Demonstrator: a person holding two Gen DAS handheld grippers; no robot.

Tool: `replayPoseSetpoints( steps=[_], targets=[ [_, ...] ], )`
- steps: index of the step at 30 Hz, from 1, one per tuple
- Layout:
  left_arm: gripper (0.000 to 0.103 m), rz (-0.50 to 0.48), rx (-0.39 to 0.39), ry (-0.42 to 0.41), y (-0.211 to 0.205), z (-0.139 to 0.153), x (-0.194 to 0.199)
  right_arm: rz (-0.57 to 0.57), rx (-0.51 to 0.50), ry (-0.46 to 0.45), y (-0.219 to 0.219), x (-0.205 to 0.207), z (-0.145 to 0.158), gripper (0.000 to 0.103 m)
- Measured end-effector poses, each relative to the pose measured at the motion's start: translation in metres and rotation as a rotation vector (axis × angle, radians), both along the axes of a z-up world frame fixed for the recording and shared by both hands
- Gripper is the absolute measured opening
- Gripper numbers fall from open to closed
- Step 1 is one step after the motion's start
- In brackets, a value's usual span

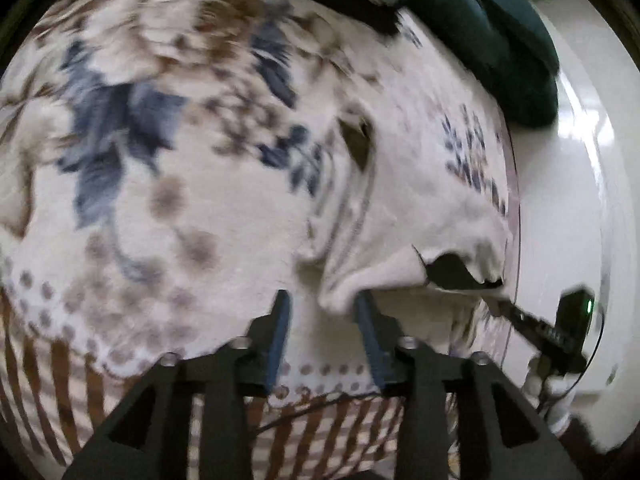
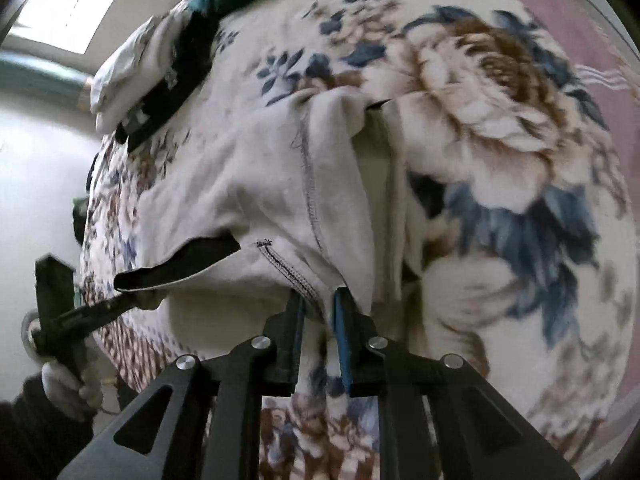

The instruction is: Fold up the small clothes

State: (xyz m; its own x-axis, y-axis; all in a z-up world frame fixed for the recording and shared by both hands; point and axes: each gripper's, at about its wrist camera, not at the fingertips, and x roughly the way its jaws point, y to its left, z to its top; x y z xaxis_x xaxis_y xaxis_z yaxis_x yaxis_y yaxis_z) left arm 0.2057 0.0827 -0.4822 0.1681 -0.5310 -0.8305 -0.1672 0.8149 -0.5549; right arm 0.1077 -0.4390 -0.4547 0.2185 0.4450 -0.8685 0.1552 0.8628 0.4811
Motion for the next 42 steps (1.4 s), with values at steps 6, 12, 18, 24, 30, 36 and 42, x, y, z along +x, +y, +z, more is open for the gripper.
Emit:
replayPoseSetpoints(
  steps=[6, 12, 18, 24, 30, 36, 42],
  targets=[
    [0.046, 0.096, -0.038, -0.032, -0.002, 0.005, 0.036, -0.264, 0.08, -0.1, -0.036, 0.001, 0.038, 0.038],
    [0.046, 0.005, 0.047, -0.048, -0.04, -0.016, 0.09, -0.319, 0.087, 0.04, -0.034, 0.04, 0.01, 0.05],
    [0.018, -0.086, 0.112, -0.095, -0.064, -0.031, 0.136, -0.301, 0.012, 0.057, -0.013, 0.046, -0.009, 0.007],
    [0.021, -0.172, 0.115, -0.064, -0.076, -0.041, 0.166, -0.311, -0.004, 0.063, -0.004, 0.022, -0.002, 0.007],
    [0.028, -0.115, 0.02, -0.021, -0.058, -0.033, 0.159, -0.271, 0.05, 0.114, -0.018, 0.032, -0.003, 0.031],
    [0.028, -0.123, 0.049, -0.021, -0.065, -0.036, 0.159, -0.456, 0.181, 0.014, -0.049, 0.062, -0.002, 0.07],
    [0.027, -0.18, 0.167, -0.049, -0.082, -0.052, 0.174, -0.465, 0.088, -0.022, -0.04, 0.093, -0.016, 0.012]
  ],
)
